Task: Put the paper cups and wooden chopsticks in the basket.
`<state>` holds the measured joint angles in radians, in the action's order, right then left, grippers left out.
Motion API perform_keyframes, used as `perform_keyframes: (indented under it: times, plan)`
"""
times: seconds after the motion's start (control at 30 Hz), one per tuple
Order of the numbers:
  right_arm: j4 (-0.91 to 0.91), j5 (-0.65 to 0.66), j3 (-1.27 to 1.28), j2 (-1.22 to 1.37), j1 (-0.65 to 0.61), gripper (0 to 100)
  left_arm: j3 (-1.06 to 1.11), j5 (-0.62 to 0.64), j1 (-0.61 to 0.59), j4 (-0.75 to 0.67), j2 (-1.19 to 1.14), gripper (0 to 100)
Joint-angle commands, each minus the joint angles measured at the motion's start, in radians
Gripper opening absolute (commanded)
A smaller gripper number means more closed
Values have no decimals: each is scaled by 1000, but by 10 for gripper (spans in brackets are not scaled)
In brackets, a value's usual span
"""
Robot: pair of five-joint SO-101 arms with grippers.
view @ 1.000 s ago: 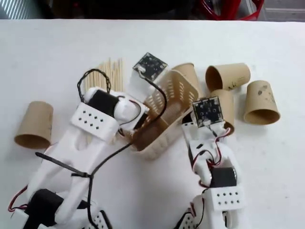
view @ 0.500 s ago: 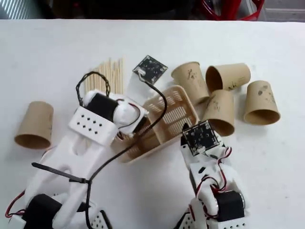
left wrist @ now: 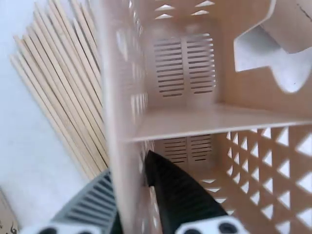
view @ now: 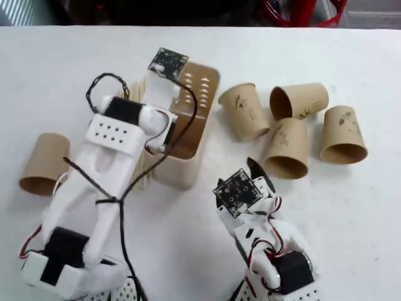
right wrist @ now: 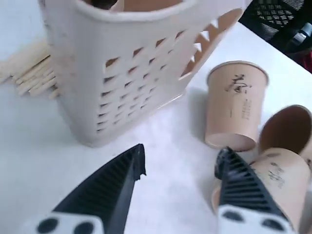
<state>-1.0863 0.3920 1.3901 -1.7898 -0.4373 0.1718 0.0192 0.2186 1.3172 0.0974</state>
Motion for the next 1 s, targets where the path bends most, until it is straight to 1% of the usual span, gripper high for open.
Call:
perform_keyframes:
  times: [0.0, 0.07, 0.1, 0.17, 0.3, 0.43, 0.6, 0.77, 0.97]
  plan:
    - [51, 11, -14, -5, 145, 105, -121, 38, 24, 51, -133, 24]
    - [50, 18, -9, 1, 211, 20, -184, 89, 22, 87, -174, 24]
    - [38, 20, -5, 2, 231, 12, -222, 107, 22, 114, -189, 24]
    - [-5, 48, 2, 2, 257, 36, -307, 141, 28, 172, -219, 24]
    - [-53, 69, 6, 2, 291, 36, -474, 176, 53, 282, -283, 24]
    - [-54, 69, 11, 2, 329, 36, -592, 249, 79, 362, -374, 25]
    - [-51, 71, 31, 2, 329, 37, -730, 348, 97, 460, -464, 26]
    - [-50, 71, 32, 2, 326, 37, -756, 428, 90, 468, -483, 27]
    - [-51, 71, 34, 2, 326, 37, -798, 470, 81, 468, -479, 27]
